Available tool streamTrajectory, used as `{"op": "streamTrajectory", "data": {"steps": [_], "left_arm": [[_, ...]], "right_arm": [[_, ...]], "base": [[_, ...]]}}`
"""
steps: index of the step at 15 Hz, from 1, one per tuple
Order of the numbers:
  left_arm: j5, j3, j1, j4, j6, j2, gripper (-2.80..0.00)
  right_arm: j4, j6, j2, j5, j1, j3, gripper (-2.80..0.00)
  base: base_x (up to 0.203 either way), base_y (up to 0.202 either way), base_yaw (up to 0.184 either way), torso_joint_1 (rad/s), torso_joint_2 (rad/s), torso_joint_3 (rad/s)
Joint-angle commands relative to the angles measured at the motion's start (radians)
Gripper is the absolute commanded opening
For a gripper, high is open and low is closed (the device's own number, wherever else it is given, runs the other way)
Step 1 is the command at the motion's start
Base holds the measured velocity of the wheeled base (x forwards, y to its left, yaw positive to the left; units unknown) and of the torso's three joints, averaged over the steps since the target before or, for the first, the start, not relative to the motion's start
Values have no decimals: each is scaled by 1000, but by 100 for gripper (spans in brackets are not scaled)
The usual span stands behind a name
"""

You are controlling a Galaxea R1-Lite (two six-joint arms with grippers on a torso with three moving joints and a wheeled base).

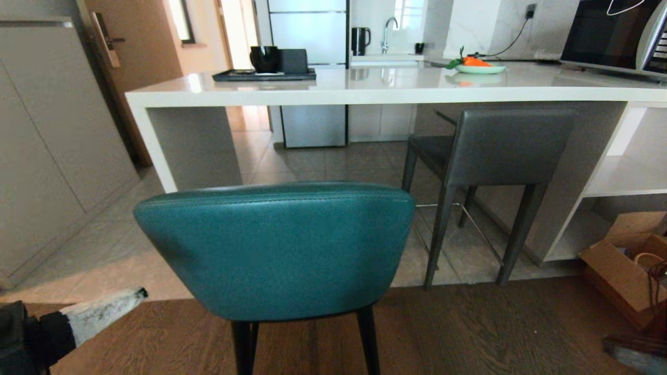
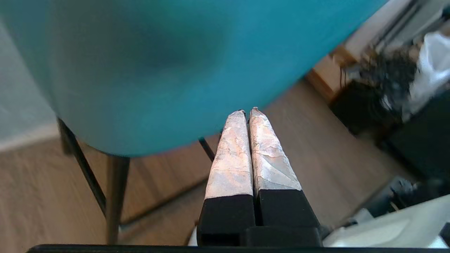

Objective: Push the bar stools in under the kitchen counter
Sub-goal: Push the blue chair back under the dining table

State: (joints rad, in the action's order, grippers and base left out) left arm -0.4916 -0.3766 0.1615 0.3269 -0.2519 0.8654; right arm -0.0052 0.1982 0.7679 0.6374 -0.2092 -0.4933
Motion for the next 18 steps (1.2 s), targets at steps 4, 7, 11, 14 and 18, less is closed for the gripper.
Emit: {"op": "streamTrajectory", "data": {"steps": [4, 7, 11, 14, 18], "left_arm": [[-4, 36, 4, 66, 22, 133, -280], [-2, 57, 3, 77, 22, 125, -280], [-4, 65, 3, 78, 22, 115, -280], [-9, 29, -12, 74, 22, 83, -280], [-11, 58, 21, 27, 49, 72, -280]], "right_arm": [[-6, 53, 231, -40, -178, -75, -280], [-23, 53, 342, -52, -233, -81, -280], [-54, 55, 487, -148, -284, -150, -280], [-88, 50, 469, -165, -292, -172, -280], [-88, 46, 485, -163, -344, -180, -280]], "base": [[0, 0, 0, 0, 0, 0], [0, 0, 0, 0, 0, 0], [0, 0, 0, 0, 0, 0], [0, 0, 0, 0, 0, 0], [0, 0, 0, 0, 0, 0]]}}
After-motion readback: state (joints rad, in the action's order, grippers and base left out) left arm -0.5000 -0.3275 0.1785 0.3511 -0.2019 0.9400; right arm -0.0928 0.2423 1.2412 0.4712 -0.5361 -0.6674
